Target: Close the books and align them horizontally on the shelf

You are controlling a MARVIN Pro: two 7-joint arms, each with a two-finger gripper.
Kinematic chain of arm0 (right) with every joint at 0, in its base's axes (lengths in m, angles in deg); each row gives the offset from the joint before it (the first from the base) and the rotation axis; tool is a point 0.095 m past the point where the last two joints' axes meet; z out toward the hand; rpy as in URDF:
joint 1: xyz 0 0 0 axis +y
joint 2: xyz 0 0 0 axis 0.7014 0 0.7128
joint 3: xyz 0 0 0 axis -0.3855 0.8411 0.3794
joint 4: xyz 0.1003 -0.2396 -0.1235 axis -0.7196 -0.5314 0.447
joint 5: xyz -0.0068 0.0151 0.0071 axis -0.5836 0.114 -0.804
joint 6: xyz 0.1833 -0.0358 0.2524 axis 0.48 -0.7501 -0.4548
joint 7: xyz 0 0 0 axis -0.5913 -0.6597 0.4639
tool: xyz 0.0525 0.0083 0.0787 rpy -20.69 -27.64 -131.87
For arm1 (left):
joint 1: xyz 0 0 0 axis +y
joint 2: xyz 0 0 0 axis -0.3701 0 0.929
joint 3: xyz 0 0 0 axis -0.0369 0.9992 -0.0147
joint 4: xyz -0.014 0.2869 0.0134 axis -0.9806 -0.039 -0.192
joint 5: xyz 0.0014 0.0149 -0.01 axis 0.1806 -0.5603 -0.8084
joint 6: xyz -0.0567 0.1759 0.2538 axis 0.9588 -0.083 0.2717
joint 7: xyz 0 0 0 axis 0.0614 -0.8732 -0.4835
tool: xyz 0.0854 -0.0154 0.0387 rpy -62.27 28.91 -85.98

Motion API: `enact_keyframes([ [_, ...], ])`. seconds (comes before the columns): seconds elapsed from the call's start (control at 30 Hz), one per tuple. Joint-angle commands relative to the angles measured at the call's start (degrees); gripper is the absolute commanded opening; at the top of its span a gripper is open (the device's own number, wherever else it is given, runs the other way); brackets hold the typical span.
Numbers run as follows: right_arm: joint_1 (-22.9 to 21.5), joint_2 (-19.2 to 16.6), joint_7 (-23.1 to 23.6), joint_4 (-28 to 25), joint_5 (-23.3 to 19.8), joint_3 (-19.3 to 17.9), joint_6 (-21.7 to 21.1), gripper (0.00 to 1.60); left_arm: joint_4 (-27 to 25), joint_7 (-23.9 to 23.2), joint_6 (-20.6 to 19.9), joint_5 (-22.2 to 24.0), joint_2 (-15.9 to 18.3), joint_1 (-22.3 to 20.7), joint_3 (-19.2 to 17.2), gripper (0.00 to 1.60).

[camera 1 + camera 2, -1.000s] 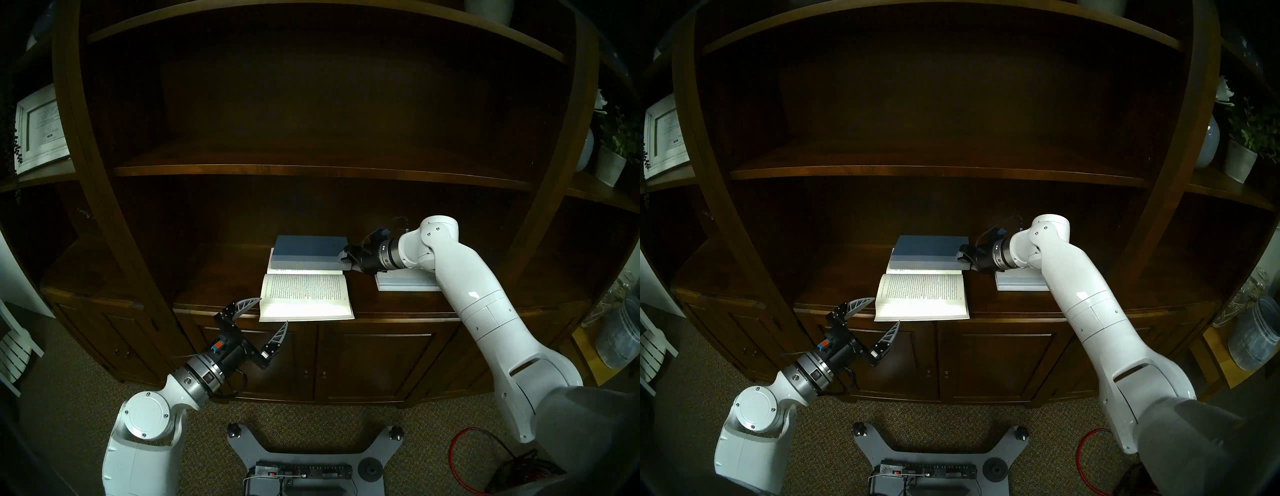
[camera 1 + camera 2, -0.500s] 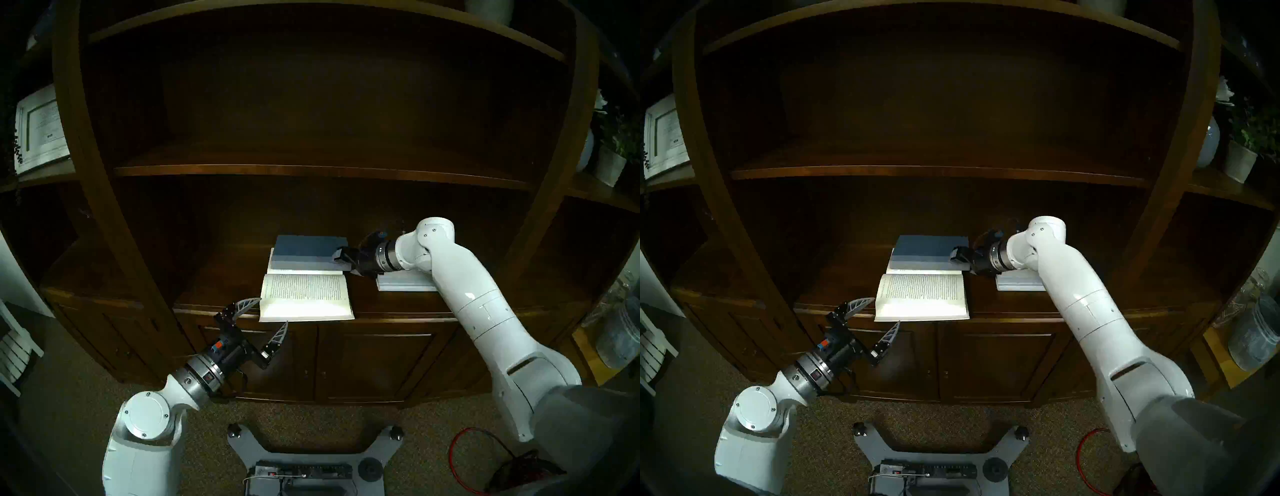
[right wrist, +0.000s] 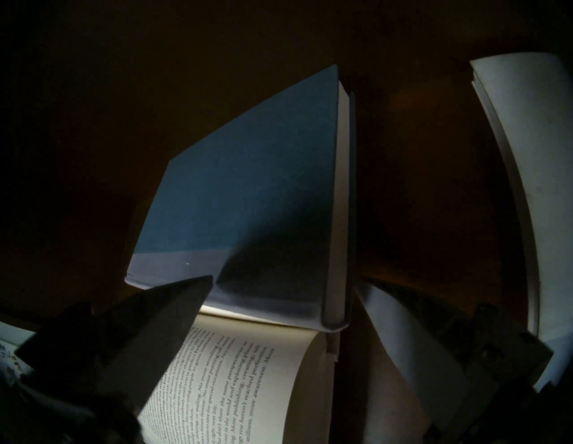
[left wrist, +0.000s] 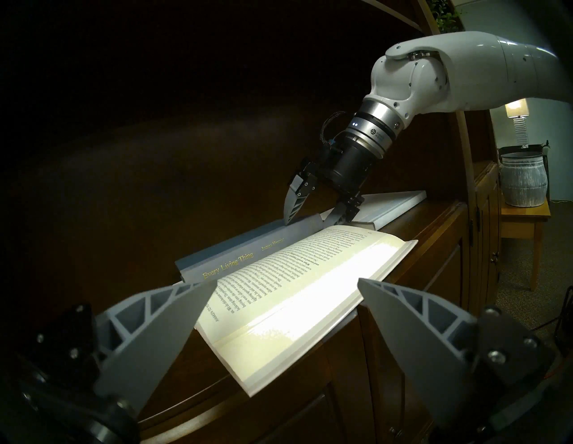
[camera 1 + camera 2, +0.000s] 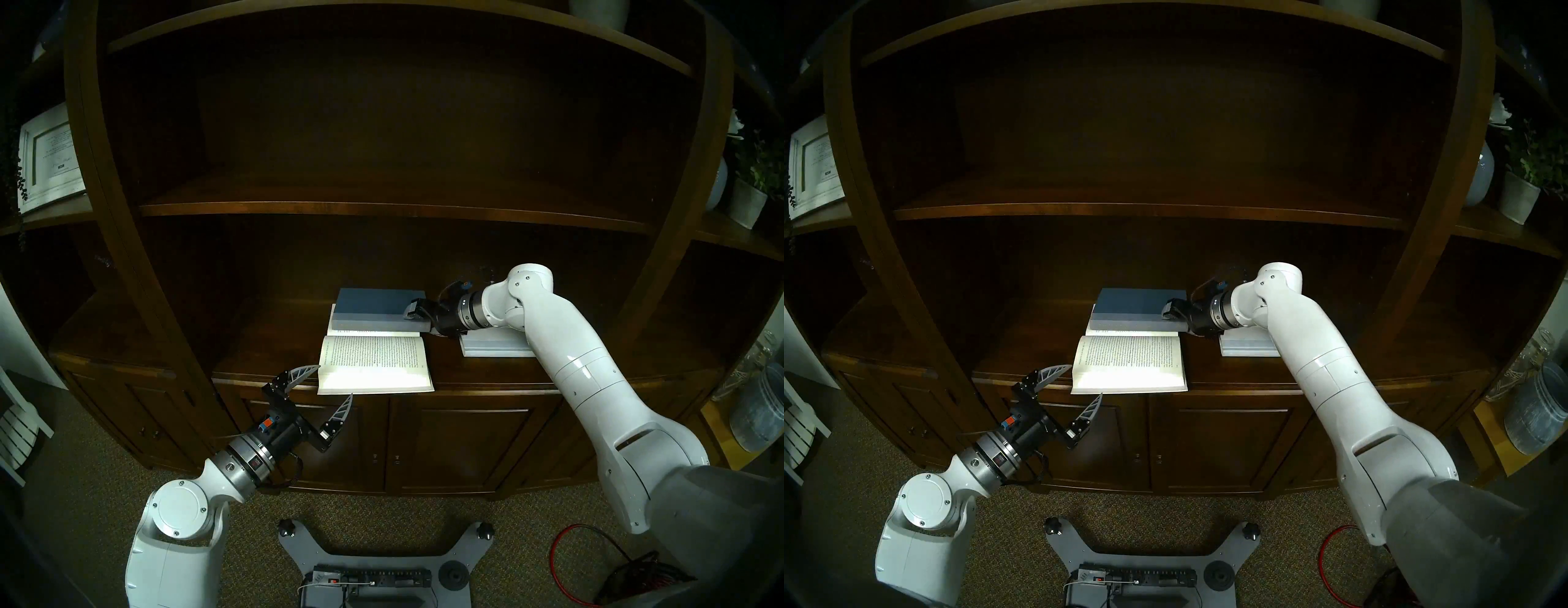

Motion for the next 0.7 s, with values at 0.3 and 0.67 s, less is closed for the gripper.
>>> enact_keyframes([
  [0.3, -4.06, 0.63, 2.58, -0.95, 1.39, 0.05, 0.01, 0.35, -1.63, -0.05, 0.49, 0.19, 0.03, -0.80, 0.07, 1.60],
  [0.67, -2.46, -3.13, 2.80, -7.45, 0.78, -2.07, -0.11, 0.00, -1.57, -0.07, 0.49, 0.18, 0.00, -0.83, 0.05, 1.60],
])
